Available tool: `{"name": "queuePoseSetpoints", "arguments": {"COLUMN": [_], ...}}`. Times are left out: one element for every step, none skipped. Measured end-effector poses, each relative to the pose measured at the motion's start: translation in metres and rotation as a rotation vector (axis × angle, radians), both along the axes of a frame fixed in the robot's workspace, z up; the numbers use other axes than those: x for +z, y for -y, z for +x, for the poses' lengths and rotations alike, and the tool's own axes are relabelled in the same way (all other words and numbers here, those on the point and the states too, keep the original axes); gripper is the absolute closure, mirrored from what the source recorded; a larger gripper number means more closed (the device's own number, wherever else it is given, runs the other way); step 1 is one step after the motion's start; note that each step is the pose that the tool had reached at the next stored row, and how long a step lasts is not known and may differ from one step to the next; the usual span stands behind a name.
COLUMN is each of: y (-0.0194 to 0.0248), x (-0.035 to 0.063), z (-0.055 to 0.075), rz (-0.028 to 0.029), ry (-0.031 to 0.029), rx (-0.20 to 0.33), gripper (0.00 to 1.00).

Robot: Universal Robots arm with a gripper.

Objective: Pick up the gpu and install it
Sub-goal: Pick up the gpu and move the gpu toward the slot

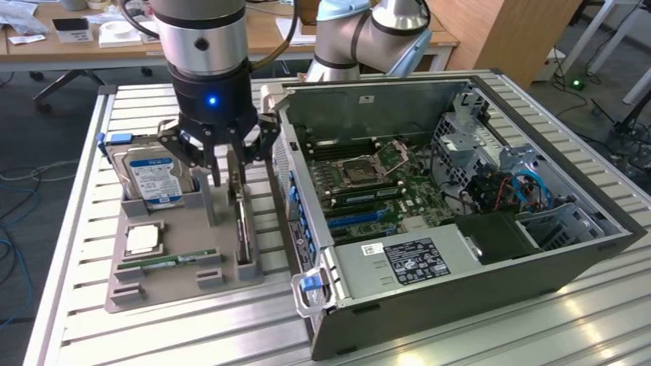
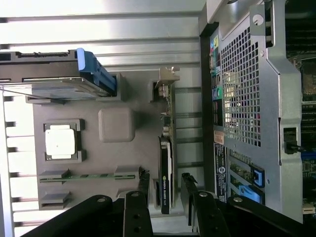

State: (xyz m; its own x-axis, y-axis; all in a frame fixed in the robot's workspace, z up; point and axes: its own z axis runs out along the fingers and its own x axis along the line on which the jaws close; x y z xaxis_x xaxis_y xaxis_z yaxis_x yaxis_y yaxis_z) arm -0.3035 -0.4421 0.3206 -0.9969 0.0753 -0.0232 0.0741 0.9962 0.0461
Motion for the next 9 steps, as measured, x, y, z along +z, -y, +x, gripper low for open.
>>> {"name": "queuePoseSetpoints", "arguments": {"y": [0.0000, 0.0000, 0.0000, 0.0000, 0.0000, 0.0000, 0.0000, 0.0000, 0.0000], "x": [-0.0009, -0.0018, -0.0027, -0.0036, -0.0041, -0.0041, -0.0041, -0.0042, -0.0043], "z": [0.0000, 0.0000, 0.0000, 0.0000, 0.0000, 0.0000, 0.0000, 0.0000, 0.0000], "rz": [0.0000, 0.0000, 0.0001, 0.0000, 0.0000, -0.0002, -0.0002, -0.0001, -0.0001], "ry": [0.0000, 0.0000, 0.0000, 0.0000, 0.0000, -0.0002, -0.0002, -0.0002, -0.0001], "rx": [0.000, 0.000, 0.000, 0.000, 0.000, 0.000, 0.000, 0.000, 0.000], "gripper": [0.61, 0.61, 0.61, 0.61, 0.61, 0.61, 0.61, 0.61, 0.61]}}
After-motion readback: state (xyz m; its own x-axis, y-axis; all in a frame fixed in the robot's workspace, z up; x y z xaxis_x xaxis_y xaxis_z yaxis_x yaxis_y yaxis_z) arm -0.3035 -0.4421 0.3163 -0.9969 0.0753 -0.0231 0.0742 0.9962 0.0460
